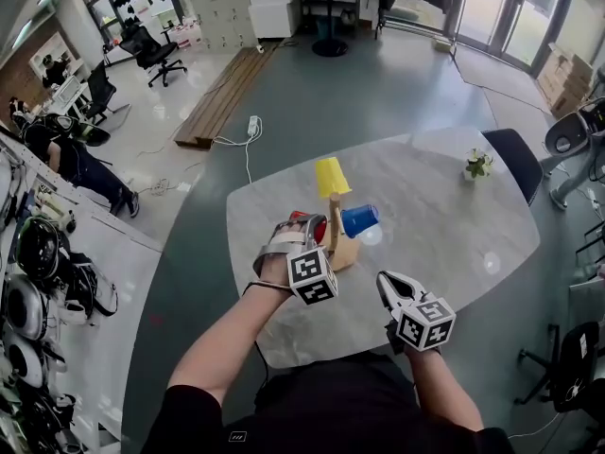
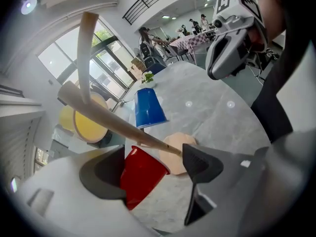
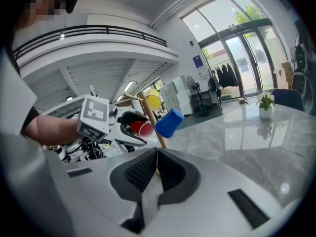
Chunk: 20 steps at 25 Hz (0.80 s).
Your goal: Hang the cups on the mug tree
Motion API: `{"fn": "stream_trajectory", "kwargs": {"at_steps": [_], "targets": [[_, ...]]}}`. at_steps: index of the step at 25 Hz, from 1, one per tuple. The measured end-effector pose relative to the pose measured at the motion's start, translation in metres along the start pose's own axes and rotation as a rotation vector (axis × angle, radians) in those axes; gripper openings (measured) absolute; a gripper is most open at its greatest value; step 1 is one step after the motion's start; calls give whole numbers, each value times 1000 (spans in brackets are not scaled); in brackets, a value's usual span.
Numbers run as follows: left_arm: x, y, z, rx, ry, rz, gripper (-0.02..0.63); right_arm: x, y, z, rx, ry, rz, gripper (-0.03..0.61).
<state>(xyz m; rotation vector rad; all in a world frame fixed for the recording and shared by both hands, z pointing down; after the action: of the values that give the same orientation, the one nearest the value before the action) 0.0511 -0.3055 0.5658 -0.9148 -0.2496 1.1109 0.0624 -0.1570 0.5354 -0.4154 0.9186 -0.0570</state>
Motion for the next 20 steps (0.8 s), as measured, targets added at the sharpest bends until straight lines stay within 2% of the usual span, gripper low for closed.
{"fn": "stream_trajectory", "kwargs": {"at_steps": [6,10,13,17,20], "targets": [[8,6,0,40,-15,25,354,-8,2,4,-11,-13,-10,12],[10,17,0,50,33,59,354,-9,0,-2,-11,-12,-10,12],[11,30,-2,59,104,101,354,-10,-2,-9,-7,-1,-9,12],[5,55,-7,80,266,188,354,-11,-7,-26,5,26,-12,12],[-9,75,-5,102,353,221,354,-15,-11,-42,16,48,-15,12]]}}
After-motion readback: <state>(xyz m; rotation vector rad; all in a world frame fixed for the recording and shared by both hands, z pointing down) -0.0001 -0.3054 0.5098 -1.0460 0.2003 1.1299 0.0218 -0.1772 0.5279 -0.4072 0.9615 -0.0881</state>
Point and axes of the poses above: the fingertips, and each gripper's own axes: y backward along the fingers, z to its right, x out of its top, the point moved 2 cm from there along y, backward along the fingers, and after that the axes turned 14 degrees about -y, right-handed, at the moved point
